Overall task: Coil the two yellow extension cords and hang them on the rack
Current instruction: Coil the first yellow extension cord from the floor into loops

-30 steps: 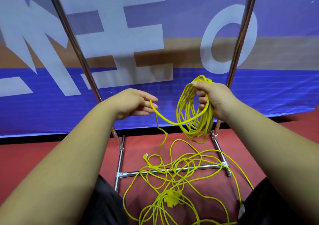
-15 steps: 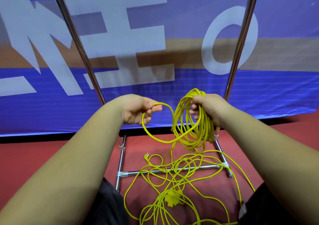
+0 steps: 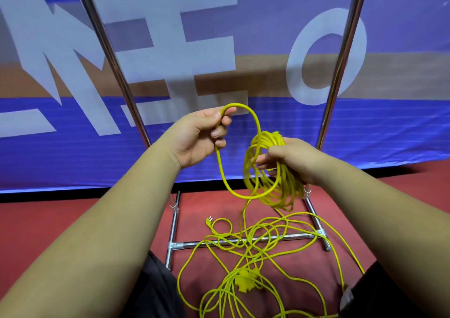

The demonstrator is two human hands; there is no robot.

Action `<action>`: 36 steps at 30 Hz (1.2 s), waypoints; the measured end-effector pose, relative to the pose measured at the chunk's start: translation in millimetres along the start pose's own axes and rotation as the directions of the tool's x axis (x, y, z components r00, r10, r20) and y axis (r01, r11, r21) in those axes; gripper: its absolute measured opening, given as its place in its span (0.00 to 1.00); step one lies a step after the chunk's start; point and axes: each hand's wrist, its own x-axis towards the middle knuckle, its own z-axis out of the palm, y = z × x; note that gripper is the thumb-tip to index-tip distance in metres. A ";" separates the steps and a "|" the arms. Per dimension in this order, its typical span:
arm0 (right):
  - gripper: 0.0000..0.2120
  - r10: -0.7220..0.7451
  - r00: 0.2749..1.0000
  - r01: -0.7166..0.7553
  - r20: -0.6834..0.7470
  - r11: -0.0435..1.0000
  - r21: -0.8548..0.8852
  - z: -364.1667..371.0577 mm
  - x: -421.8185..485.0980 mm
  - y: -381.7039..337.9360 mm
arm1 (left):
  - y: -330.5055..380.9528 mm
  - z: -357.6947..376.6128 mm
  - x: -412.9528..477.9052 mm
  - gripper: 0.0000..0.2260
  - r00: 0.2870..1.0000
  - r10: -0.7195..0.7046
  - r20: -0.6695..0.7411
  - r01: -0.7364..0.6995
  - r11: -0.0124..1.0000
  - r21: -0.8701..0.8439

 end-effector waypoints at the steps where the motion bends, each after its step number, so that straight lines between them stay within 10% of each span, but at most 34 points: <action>1: 0.09 0.000 0.999 0.000 0.040 1.000 0.008 5.7 -3.1 1.1 | -1.1 -0.9 2.7 0.14 1.000 0.012 -0.015 -0.012 1.000 -0.011; 10: 0.18 -0.081 0.953 0.039 0.293 0.989 0.146 50.3 -14.5 10.8 | -11.2 -13.0 20.9 0.14 0.923 -0.077 -0.378 0.023 0.989 -0.146; 18: 0.08 -0.015 0.998 -0.005 0.057 0.947 0.320 50.1 -5.5 0.3 | -12.8 -32.1 22.6 0.15 0.746 -0.027 -0.665 0.218 0.954 0.205; 26: 0.13 -0.024 0.997 0.048 -0.068 0.929 0.368 22.8 3.9 -5.7 | -36.7 -49.6 4.1 0.08 0.793 -0.242 -0.559 0.599 0.471 0.648; 36: 0.09 -0.001 0.998 -0.020 0.057 0.933 0.360 27.4 -9.7 -22.3 | -72.8 -32.4 24.4 0.12 0.901 0.030 -0.433 0.351 0.537 0.767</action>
